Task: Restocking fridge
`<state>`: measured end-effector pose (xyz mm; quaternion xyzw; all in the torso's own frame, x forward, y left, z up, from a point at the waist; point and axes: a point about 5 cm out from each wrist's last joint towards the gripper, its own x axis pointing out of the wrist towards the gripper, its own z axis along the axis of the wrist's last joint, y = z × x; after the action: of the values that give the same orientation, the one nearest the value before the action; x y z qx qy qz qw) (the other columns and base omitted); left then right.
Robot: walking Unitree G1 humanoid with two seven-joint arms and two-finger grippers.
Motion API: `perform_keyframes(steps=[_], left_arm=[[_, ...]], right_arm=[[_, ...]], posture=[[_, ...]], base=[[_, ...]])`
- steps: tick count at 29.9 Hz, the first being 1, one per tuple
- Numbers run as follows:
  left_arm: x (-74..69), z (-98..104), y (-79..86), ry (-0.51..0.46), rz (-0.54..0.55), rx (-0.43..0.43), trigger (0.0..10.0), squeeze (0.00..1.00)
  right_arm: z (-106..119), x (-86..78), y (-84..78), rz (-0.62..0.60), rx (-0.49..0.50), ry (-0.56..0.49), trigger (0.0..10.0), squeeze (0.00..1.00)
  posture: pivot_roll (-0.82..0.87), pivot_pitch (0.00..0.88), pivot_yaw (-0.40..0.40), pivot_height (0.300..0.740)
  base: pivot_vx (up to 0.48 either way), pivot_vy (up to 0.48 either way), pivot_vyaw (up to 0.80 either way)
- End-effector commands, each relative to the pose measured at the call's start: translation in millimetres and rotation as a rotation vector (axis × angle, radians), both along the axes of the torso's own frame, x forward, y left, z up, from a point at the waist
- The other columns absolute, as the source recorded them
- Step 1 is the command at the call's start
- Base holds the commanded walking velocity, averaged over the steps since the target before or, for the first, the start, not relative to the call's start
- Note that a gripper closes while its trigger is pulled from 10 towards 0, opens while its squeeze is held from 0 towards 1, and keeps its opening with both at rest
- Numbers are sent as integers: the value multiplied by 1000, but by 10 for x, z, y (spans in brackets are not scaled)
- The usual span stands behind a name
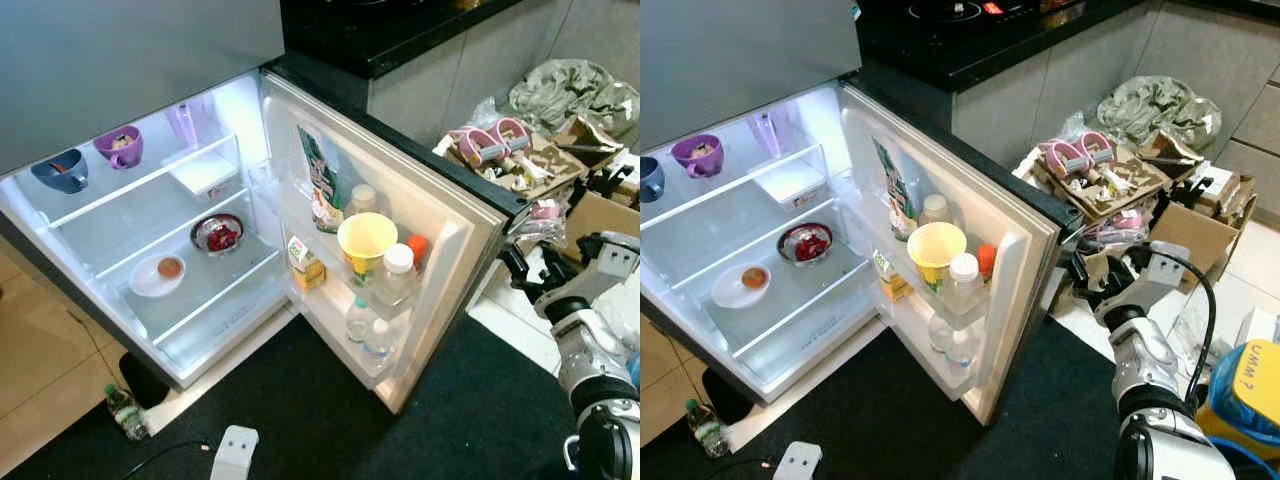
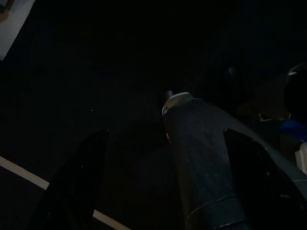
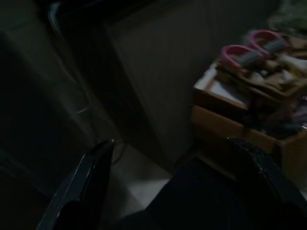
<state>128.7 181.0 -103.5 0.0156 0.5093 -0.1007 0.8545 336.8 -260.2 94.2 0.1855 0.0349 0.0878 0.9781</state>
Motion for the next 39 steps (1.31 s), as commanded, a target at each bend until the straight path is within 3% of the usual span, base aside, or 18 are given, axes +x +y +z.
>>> perform_keyframes(steps=[1, 3, 7, 8, 12, 16, 18, 20, 21, 23, 25, 30, 32, 33, 36, 37, 38, 39], left_arm=[[-264, -81, 42, 103, -7, 16, 10000, 0], [-265, -81, 44, 103, -8, 16, 10000, 0], [-253, -78, 41, 100, -10, 15, 10000, 0], [-253, -78, 41, 100, -10, 15, 10000, 0], [-251, -77, 39, 100, -13, 15, 10000, 0], [-252, -78, 40, 100, -14, 15, 10000, 0], [-252, -78, 38, 101, -13, 16, 10000, 0], [-252, -78, 38, 101, -13, 16, 10000, 0], [-252, -79, 36, 101, -13, 16, 10000, 0], [-251, -79, 33, 100, -12, 14, 10000, 0], [-250, -78, 32, 99, -12, 14, 10000, 0], [-239, -77, 16, 96, -13, 10, 10000, 0], [-239, -77, 16, 96, -13, 10, 10000, 0], [-228, -75, 7, 90, -11, 8, 10000, 0], [-225, -74, 5, 89, -11, 8, 10000, 0], [-219, -72, 6, 85, -8, 9, 10000, 0], [-219, -72, 6, 85, -8, 9, 10000, 0], [-202, -67, 10, 75, -9, 14, 10000, 0]], right_arm=[[-8, 34, 310, 213, -20, -20, 10000, 0], [-4, 38, 401, 277, -22, -30, 10000, 0], [17, -29, 904, 628, -10, -93, 10000, 0], [17, -29, 904, 628, -10, -93, 10000, 0], [190, -220, 1352, 951, 69, -185, 10000, 0], [215, -267, 1446, 996, 72, -202, 10000, 0], [-3, -124, 1281, 803, -13, -98, 10000, 0], [-3, -124, 1281, 803, -13, -98, 10000, 0], [-127, -94, 1195, 718, -55, -28, 10000, 0], [-504, -203, 977, 564, -185, 193, 10000, 0], [-622, -264, 905, 518, -225, 263, 10000, 0], [-1073, -643, 631, 321, -254, 547, 10000, 0], [-1073, -643, 631, 321, -254, 547, 10000, 0], [-1315, -930, 495, 244, -308, 695, 10000, 0], [-1377, -1015, 461, 225, -321, 734, 10000, 0], [-1482, -1171, 393, 178, -333, 799, 10000, 0], [-1482, -1171, 393, 178, -333, 799, 10000, 0], [-1591, -1360, 316, 129, -359, 875, 10000, 0]], posture=[[-34, 78, 24, 740], [-34, 78, 24, 740], [-32, 79, 23, 740], [-32, 79, 23, 740], [-32, 79, 25, 740], [-31, 78, 22, 740], [-32, 76, 20, 740], [-32, 76, 20, 740], [-32, 76, 20, 740], [-34, 74, 19, 740], [-34, 74, 19, 740], [-38, 73, 17, 740], [-38, 73, 17, 740], [-38, 73, 17, 740], [-38, 73, 17, 740], [-33, 72, 17, 740], [-33, 72, 17, 740], [-33, 72, 17, 740]], base=[[0, 0, 0], [0, 0, 0], [0, 0, 0], [0, 0, 0], [0, 0, 0], [0, 0, 0], [0, 0, 0], [0, 0, 0], [0, 0, 0], [0, 0, 0], [0, 0, 0], [0, 0, 0], [0, 0, 0], [0, 0, 0], [0, 0, 0], [0, 0, 0], [0, 0, 0], [0, 0, 0]])
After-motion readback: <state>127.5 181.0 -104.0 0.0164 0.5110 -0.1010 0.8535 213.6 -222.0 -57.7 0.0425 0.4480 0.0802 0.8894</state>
